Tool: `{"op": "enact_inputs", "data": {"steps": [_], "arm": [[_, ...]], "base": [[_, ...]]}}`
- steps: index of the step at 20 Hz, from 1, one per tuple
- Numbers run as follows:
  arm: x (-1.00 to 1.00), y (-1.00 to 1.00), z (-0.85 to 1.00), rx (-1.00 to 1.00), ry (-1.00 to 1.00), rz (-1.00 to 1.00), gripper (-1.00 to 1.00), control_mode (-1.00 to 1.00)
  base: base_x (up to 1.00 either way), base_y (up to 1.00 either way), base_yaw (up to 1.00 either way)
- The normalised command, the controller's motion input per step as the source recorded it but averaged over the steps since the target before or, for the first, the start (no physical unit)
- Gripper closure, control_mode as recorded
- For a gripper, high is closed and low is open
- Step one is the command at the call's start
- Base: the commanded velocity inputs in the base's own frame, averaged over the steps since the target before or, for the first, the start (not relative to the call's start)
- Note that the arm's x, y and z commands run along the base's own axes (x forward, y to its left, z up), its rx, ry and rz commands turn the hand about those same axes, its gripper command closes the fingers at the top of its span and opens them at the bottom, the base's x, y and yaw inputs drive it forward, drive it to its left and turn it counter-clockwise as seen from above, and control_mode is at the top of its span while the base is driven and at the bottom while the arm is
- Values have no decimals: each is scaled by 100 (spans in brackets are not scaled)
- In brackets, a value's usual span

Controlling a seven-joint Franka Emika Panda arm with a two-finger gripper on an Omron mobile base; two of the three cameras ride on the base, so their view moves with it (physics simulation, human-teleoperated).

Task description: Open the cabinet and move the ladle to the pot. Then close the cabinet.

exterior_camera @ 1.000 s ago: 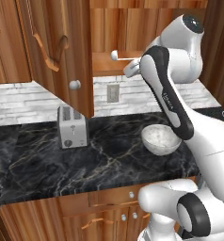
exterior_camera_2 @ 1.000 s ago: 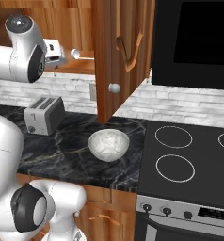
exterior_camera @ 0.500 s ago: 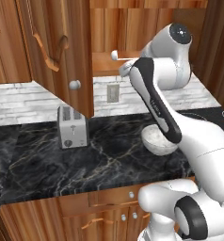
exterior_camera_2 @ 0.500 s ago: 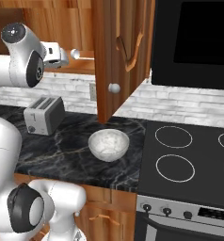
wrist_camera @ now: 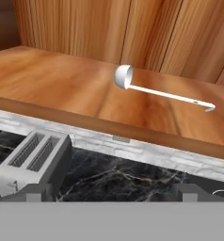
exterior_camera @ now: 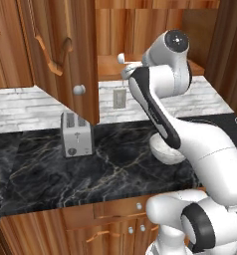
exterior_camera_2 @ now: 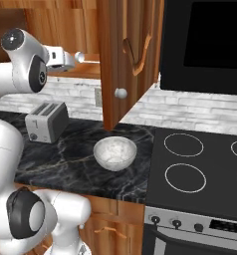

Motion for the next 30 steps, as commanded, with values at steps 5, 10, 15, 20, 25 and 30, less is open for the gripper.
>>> {"op": "enact_inputs", "data": {"steps": [5,10,15,20,25,30], "arm": [[31,0,7,0,0,-7,-100,-100],[31,0,4,0,-1,-6,-100,-100],[33,0,0,0,0,-5,-100,-100],[35,0,0,0,0,-4,-100,-100],[41,6,0,0,-1,-3,-100,-100],[33,4,0,0,-2,-2,-100,-100]], "base": [[0,0,0],[0,0,0],[0,0,0],[0,0,0],[0,0,0],[0,0,0]]}}
